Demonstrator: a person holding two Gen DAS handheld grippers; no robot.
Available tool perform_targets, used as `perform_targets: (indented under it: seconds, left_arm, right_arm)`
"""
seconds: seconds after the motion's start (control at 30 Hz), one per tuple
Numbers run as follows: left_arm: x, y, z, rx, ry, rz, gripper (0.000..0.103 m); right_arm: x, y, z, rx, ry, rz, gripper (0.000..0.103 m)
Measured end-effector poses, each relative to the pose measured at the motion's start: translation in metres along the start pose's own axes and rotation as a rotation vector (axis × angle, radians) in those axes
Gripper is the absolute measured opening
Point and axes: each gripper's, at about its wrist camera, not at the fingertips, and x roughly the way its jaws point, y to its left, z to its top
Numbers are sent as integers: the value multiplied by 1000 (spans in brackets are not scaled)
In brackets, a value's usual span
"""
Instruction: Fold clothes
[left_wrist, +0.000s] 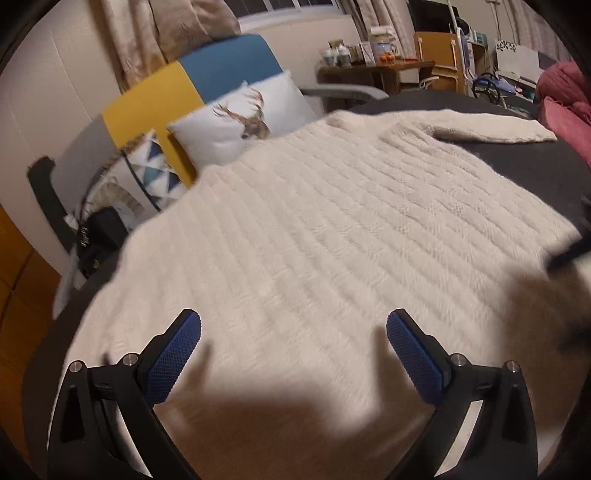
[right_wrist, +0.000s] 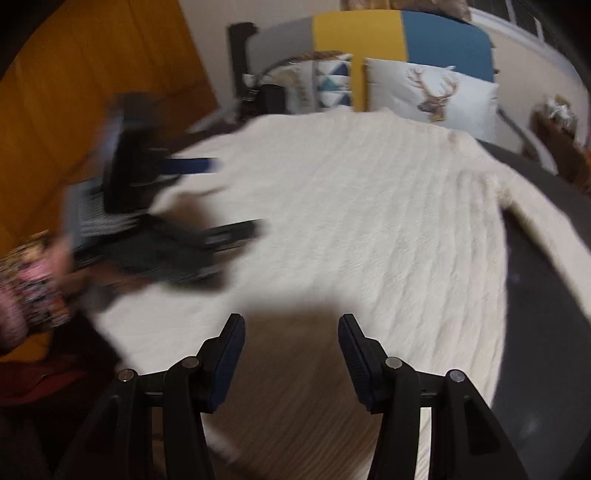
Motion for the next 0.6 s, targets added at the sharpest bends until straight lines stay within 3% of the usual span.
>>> perform_targets:
  seconds: [0.07, 0.17, 0.33, 0.47, 0.6]
  left_arm:
    - [8, -9, 3, 17, 9, -1, 102]
    - [19, -22, 7, 34, 19, -5, 102]
    - [23, -11, 1, -63, 26, -56, 102]
    - [27, -2, -2, -121, 44, -106, 103]
    - [27, -4, -3, -123, 39, -103, 103]
  right_arm:
    - [-8, 16, -11, -70, 21, 6, 54]
    - [-15, 44, -34, -225, 45, -71, 54]
    - [-2, 73, -58, -403, 68, -183, 54]
    - [7, 73, -60, -422, 62, -240, 51]
    - [11, 68, -53, -395, 64, -253, 46]
